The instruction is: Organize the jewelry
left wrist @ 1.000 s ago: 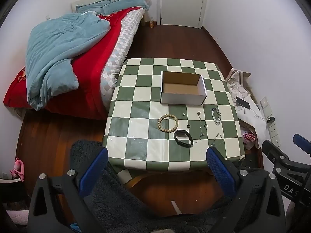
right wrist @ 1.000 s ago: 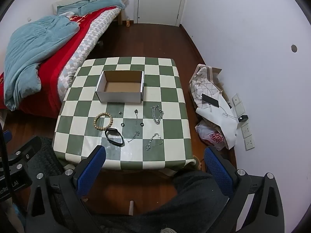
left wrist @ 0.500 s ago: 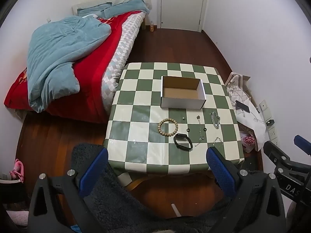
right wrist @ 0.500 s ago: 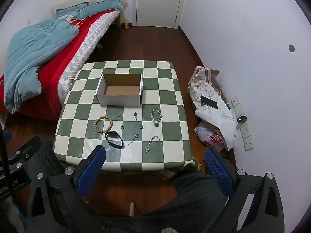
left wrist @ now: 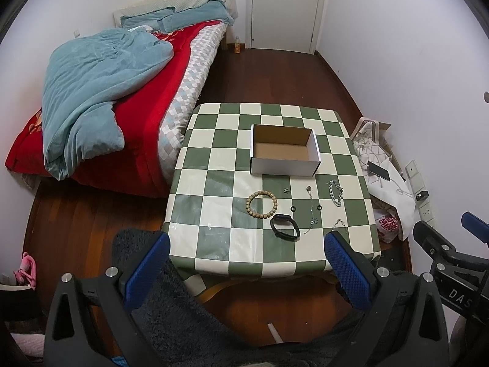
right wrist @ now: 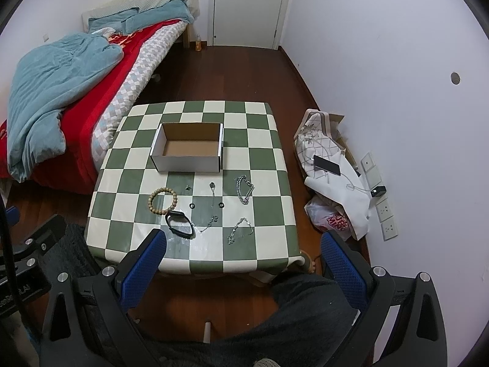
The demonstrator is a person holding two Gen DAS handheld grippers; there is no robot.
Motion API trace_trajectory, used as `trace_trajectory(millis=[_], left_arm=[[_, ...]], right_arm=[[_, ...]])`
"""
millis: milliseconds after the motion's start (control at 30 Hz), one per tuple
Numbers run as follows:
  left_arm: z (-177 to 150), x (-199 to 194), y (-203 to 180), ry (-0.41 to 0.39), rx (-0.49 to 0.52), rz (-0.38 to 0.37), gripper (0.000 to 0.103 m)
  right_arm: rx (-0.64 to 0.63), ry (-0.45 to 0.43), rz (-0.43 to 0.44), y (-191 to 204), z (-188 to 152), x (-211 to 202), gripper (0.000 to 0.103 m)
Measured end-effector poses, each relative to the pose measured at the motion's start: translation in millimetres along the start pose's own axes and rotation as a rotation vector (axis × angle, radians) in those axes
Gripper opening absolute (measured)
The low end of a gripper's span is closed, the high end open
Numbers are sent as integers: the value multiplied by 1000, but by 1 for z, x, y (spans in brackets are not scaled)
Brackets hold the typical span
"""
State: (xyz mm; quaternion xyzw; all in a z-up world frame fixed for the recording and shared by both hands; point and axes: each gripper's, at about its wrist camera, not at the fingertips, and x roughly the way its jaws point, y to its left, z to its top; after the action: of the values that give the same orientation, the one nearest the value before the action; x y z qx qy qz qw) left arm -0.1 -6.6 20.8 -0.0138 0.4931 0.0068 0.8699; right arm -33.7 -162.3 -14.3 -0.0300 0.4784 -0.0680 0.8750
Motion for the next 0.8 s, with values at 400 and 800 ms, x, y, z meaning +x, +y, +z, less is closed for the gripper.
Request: trace_trajectory(millis=[400,800], left_arm=[[0,-1,1,-3,1,-1,103],[0,-1,2,-5,-2,-3,103]], right_arm=[[-8,-3,5,2,0,-3,102],[-9,-12,7,4,3,-3,102]])
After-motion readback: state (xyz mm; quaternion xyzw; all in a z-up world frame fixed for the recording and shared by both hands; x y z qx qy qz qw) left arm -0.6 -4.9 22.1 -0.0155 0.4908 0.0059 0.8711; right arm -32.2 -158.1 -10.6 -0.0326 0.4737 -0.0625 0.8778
